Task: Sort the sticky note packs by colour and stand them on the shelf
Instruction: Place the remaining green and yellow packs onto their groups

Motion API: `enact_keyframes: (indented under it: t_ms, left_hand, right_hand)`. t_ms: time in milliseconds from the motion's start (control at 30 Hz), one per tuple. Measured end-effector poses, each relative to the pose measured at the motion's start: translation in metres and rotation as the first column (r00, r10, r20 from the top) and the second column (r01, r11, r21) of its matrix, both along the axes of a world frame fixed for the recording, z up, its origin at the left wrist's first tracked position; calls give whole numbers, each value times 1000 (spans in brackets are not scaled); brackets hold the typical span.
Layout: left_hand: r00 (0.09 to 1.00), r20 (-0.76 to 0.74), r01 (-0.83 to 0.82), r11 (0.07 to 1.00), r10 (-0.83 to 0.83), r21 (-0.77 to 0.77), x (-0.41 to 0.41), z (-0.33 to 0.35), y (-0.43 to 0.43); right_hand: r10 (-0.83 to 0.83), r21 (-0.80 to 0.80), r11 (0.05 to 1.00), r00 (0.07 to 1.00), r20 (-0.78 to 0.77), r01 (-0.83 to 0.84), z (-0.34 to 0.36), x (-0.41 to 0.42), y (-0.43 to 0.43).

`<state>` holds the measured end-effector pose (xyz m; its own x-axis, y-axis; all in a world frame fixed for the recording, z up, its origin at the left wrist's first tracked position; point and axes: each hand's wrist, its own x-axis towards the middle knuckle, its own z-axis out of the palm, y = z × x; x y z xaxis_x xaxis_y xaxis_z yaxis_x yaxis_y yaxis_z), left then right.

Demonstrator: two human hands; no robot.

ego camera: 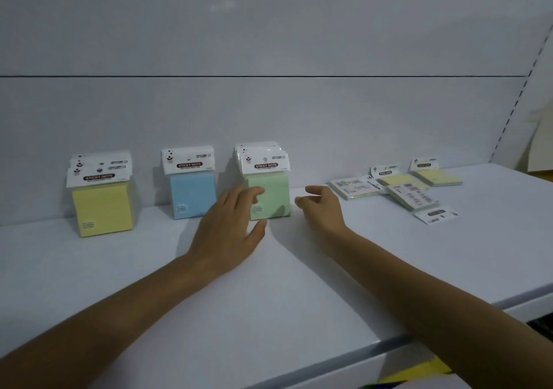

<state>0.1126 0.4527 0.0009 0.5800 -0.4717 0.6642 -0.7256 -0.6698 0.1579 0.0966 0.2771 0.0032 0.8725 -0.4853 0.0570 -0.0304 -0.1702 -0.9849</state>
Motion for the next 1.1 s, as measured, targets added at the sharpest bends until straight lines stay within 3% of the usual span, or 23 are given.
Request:
enact_keyframes:
  t_ms: [100, 167, 300, 433, 600, 700, 767, 867, 900, 1033, 1100]
  left_hand:
    - [971, 145, 175, 978, -191, 114, -14, 13, -49]
    - [952, 143, 243, 952, -271, 184, -21, 18, -88]
    - [942, 47, 321, 933, -332, 161, -27, 13, -170]
    - [964, -190, 214, 966, -186, 143, -27, -1, -262]
    - [880, -474, 51, 988, 23, 144, -8, -11, -335]
    - [876, -476, 35, 972, 82, 232, -3, -18, -338]
    - [883, -466, 34, 981, 59, 189, -4, -19, -336]
    - [877, -480, -2, 1000, -10, -26, -5, -16, -334]
    - [868, -496, -18, 998, -17, -65, -5, -15, -333]
    - [899, -433, -47, 998, 62, 45, -6, -17, -332]
    - [878, -479, -42, 998, 17, -40, -8, -12, -332]
  right_hand:
    - [-10, 31, 1000, 992, 123, 6, 8, -13, -36]
    - [-3, -21, 1000, 979, 203, 7, 21, -22, -67]
    - [43, -181, 983, 959, 281, 9, 42, -37, -150]
    - [12, -196, 980, 978, 207, 30, 32, -53, -240]
    - [-150, -258, 953, 986, 67, 162, 17, -41, -340]
    - [-129, -425, 902, 986, -102, 74, 13, -14, -371]
    - [-154, -615, 789, 962, -225, -18, 3, 3, -373]
    - [-255, -836, 548, 956, -144, 20, -18, 17, -369]
    - [-260, -852, 522, 957, -128, 28, -22, 20, -370]
    - [-281, -797, 604, 935, -215, -2, -22, 31, -382]
    - [-289, -788, 616, 923, -255, -25, -17, 33, -388]
